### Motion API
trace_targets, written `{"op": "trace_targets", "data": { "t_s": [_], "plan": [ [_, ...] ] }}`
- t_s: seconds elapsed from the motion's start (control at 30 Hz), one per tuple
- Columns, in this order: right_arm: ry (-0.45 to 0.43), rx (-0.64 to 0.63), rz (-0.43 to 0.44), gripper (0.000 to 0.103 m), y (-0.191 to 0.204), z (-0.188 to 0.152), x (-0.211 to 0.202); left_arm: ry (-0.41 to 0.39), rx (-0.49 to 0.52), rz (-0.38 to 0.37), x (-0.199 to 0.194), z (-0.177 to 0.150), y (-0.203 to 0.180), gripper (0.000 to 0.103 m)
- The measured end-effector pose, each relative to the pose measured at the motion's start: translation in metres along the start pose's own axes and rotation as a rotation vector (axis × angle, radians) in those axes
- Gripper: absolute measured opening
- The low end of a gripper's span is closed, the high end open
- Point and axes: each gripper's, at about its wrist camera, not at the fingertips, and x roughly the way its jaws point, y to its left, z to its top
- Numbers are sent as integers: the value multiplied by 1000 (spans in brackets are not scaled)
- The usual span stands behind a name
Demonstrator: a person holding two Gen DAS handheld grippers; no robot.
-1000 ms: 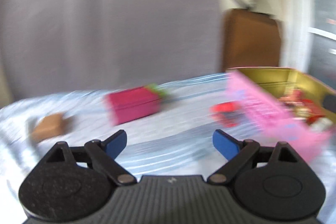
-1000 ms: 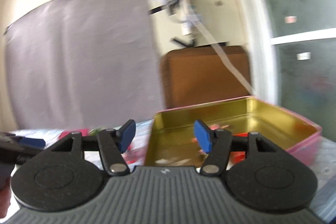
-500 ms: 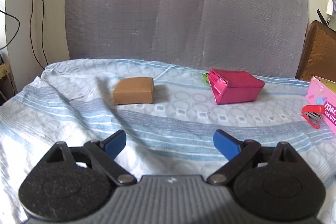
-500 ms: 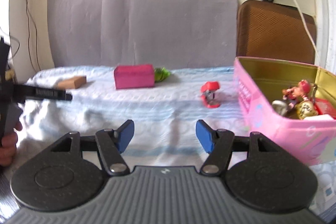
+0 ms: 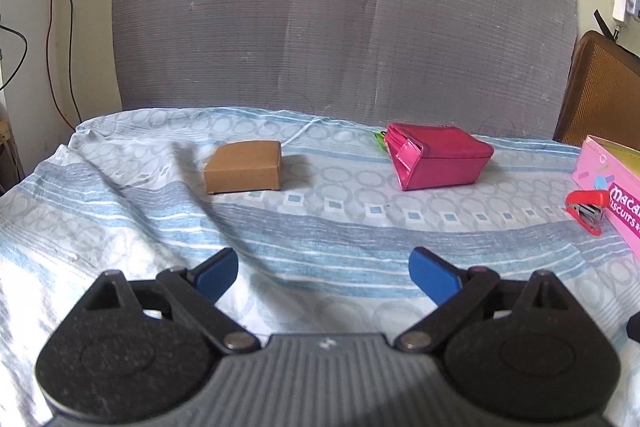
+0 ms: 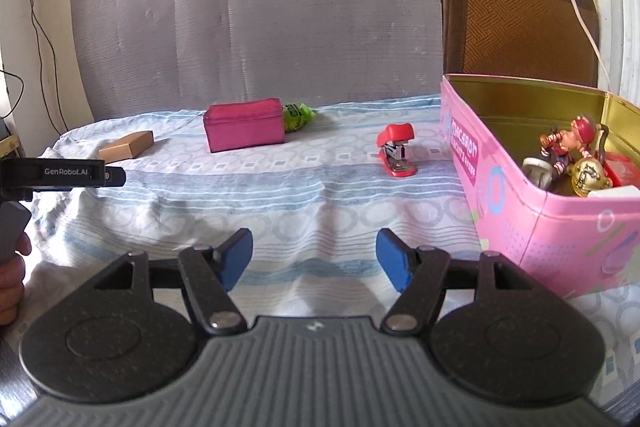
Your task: Organize rigid objects
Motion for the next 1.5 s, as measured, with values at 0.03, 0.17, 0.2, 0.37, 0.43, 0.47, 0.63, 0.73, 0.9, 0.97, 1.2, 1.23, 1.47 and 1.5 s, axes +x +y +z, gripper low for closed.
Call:
{"op": "trace_targets", "data": {
  "t_s": [0.03, 0.17, 0.2, 0.37, 0.43, 0.47, 0.63, 0.73, 0.9, 0.97, 1.2, 1.23, 1.47, 1.5],
  "plan": [
    [1, 0, 0, 70, 0, 0, 0, 0, 1, 0, 0, 0, 0, 96],
    [5, 9, 7, 70, -2, 0, 1, 0, 2, 0, 0, 0, 0, 96],
    [6, 11, 10, 71, -3, 0, 1, 1, 2, -1, 0, 0, 0, 96],
    [7, 17, 15, 71, -3, 0, 1, 1, 3, -1, 0, 0, 0, 96],
    [7, 17, 16, 71, -3, 0, 1, 2, 3, -1, 0, 0, 0, 96],
    [8, 17, 18, 71, -3, 0, 2, 2, 3, -1, 0, -1, 0, 96],
    [10, 20, 18, 71, -3, 0, 2, 2, 4, -1, 0, -1, -1, 97],
    [13, 21, 18, 71, -3, 0, 2, 3, 4, 0, 0, -1, -1, 98],
    [12, 21, 17, 71, -2, 0, 2, 3, 5, -1, 0, -1, -1, 98],
    [12, 20, 18, 71, -2, 0, 2, 4, 5, -1, 0, -1, -1, 98],
    [22, 22, 26, 71, -3, 2, 4, 6, 4, -2, 1, -1, -1, 98],
    [25, 23, 30, 71, -2, 3, 5, 6, 2, -2, 0, -1, -1, 98],
    [5, -88, 80, 71, 19, 23, 27, 5, -60, 32, 2, 2, 13, 98],
    [3, -103, 97, 71, 24, 27, 33, 7, -75, 43, 3, 3, 16, 98]
  ]
}}
